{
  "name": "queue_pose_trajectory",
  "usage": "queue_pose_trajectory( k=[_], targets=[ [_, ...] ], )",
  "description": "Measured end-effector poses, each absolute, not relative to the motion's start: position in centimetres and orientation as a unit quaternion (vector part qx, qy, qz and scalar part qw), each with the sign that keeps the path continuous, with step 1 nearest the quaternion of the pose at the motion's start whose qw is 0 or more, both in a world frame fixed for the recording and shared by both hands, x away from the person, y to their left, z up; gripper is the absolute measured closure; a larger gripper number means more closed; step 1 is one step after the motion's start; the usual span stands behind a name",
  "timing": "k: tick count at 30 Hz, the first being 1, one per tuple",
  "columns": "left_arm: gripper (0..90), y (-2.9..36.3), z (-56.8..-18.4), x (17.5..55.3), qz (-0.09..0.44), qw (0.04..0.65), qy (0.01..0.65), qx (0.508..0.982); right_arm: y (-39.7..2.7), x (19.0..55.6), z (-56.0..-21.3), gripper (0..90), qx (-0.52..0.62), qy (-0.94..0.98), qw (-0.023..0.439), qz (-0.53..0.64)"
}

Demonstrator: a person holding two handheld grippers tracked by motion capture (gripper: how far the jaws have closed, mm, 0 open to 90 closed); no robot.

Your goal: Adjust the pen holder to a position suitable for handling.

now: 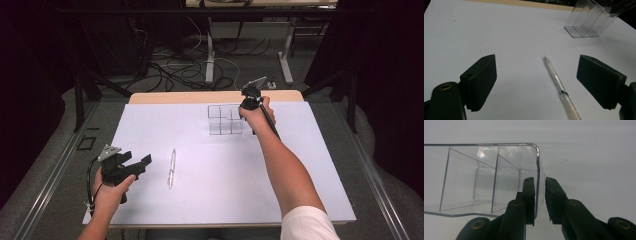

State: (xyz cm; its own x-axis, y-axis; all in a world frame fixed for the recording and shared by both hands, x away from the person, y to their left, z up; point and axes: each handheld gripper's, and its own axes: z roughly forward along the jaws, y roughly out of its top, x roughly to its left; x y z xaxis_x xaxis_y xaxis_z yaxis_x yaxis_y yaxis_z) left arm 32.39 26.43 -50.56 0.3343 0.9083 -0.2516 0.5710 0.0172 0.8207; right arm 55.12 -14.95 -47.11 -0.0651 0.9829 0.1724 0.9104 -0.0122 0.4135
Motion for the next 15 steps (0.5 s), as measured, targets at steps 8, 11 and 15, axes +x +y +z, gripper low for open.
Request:
queue_pose_trajectory(
  k=[8, 11, 15],
  targets=[
    [16.4, 26.35, -50.56, 32.4, 0.182, 0.46, 0.549, 0.674, -14.9, 55.16, -47.27, 84.7, 0.682, 0.695, 0.08, 0.211],
    [16.5, 26.35, -50.56, 32.39, 0.182, 0.459, 0.549, 0.674, -14.91, 55.28, -47.17, 85.2, 0.692, 0.689, 0.071, 0.206],
    [16.5, 26.35, -50.57, 32.4, 0.182, 0.459, 0.549, 0.674, -14.8, 55.38, -47.01, 85.7, 0.696, 0.687, 0.069, 0.196]
  ],
)
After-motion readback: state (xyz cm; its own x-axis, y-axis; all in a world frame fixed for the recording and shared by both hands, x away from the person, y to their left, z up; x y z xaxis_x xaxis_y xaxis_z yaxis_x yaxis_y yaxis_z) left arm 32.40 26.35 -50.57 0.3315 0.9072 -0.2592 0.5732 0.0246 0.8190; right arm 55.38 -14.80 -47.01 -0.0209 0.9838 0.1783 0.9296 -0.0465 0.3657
